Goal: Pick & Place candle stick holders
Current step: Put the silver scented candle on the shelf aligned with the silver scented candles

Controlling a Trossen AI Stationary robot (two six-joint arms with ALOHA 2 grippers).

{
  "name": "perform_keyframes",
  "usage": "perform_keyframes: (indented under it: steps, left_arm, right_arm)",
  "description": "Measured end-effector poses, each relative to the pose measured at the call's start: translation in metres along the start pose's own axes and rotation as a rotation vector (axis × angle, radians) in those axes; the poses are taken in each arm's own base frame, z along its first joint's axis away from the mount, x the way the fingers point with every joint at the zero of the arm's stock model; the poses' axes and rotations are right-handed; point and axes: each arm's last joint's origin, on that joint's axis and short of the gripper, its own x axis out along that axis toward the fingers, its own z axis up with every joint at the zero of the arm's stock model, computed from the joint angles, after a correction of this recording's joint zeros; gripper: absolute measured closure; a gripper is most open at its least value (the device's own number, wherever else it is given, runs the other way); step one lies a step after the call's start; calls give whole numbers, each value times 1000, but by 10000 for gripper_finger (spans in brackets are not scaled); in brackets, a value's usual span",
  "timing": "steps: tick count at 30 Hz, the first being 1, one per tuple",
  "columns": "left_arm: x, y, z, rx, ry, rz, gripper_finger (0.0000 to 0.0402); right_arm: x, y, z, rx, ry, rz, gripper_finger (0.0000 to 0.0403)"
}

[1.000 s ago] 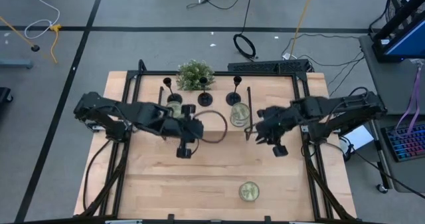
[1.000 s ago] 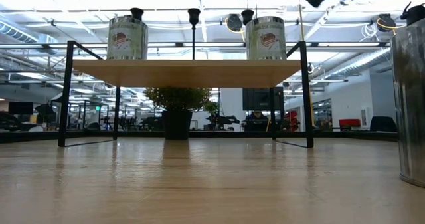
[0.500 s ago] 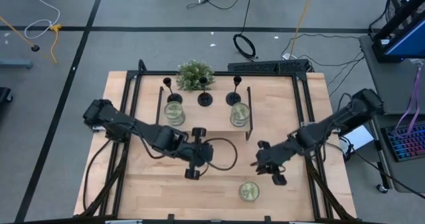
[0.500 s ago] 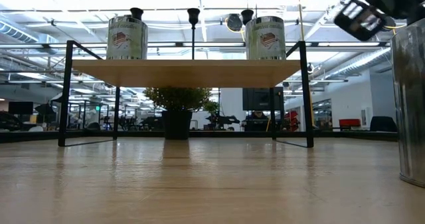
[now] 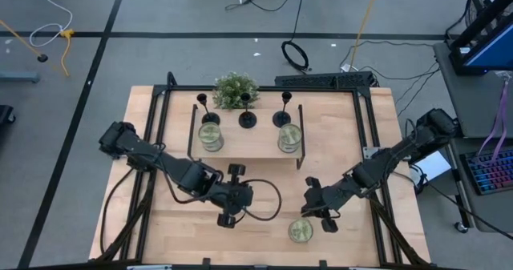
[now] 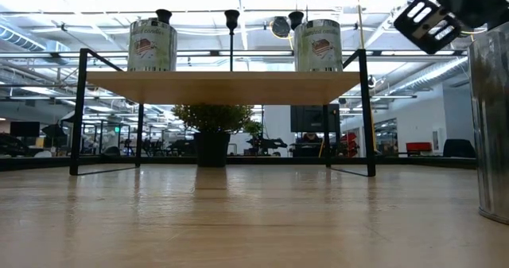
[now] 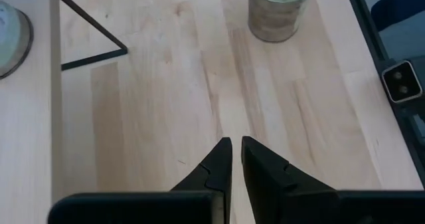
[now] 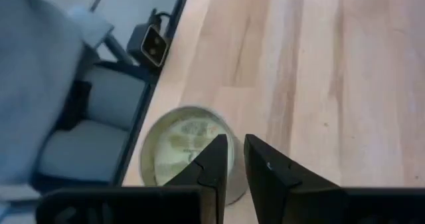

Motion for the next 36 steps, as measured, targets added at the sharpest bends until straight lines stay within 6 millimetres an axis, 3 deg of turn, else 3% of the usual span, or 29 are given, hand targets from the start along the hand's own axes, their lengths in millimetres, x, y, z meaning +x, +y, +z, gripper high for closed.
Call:
perform_keyframes:
  steps: [8, 18, 25, 36]
  left_arm:
    - [-1, -4, -1, 15, 1, -3, 360]
    - [-1, -4, -1, 10, -1, 5, 360]
    - [-1, -4, -1, 9, -3, 6, 360]
    - [-1, -4, 0, 3, -6, 6, 360]
  right_arm:
    - [1, 1, -3, 13, 19, 44, 355]
    - [10, -15, -28, 145, 46, 18, 355]
    - [14, -15, -30, 140, -70, 95, 355]
    - [29, -17, -38, 152, -2, 112, 355]
